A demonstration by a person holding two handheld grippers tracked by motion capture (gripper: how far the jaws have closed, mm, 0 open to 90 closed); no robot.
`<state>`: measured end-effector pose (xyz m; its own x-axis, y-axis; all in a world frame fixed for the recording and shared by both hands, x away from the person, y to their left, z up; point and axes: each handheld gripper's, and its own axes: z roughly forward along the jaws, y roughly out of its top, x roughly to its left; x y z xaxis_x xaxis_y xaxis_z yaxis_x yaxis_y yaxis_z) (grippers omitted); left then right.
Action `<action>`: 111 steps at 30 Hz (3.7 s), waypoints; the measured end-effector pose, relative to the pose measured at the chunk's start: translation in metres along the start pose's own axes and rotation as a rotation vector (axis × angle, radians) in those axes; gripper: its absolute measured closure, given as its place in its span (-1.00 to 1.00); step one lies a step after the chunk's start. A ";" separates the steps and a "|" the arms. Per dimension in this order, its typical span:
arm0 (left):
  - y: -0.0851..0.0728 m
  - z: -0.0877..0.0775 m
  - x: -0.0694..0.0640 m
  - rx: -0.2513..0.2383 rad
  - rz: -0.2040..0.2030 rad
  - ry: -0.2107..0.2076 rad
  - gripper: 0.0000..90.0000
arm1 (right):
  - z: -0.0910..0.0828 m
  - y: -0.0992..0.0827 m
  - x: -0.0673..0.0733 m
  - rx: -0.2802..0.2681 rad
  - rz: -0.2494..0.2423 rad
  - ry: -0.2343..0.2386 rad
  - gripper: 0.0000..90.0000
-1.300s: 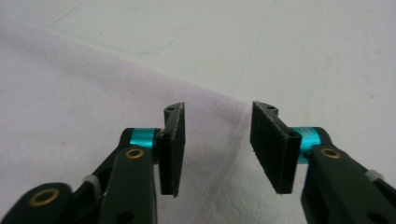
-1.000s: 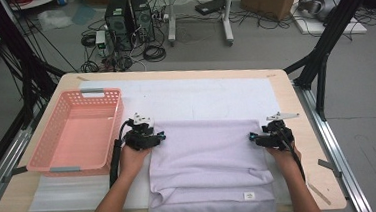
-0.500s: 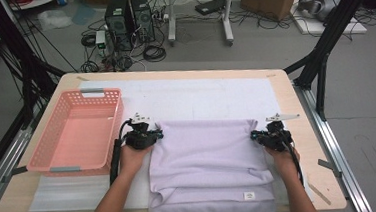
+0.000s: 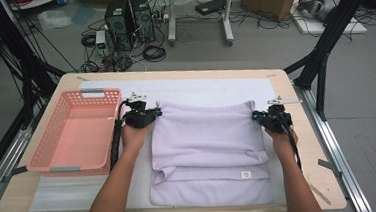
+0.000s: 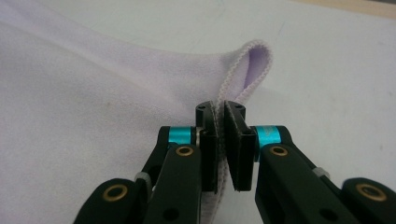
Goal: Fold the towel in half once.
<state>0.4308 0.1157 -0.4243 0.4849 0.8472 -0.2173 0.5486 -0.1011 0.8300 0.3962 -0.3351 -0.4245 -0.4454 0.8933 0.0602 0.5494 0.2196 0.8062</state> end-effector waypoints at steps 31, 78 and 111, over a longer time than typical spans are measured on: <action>-0.023 -0.035 -0.028 0.017 0.024 -0.106 0.13 | -0.035 0.012 0.015 -0.008 -0.024 -0.004 0.26; -0.120 -0.118 -0.071 0.059 0.113 -0.173 0.92 | -0.101 -0.102 0.067 0.018 -0.104 0.048 0.89; -0.132 -0.125 -0.083 0.106 0.052 -0.187 0.93 | -0.114 -0.116 0.084 0.072 -0.146 0.069 0.93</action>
<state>0.2333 0.1238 -0.4516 0.6269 0.7291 -0.2747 0.5830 -0.2051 0.7861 0.2145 -0.3304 -0.4457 -0.5702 0.8214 -0.0116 0.5238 0.3745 0.7651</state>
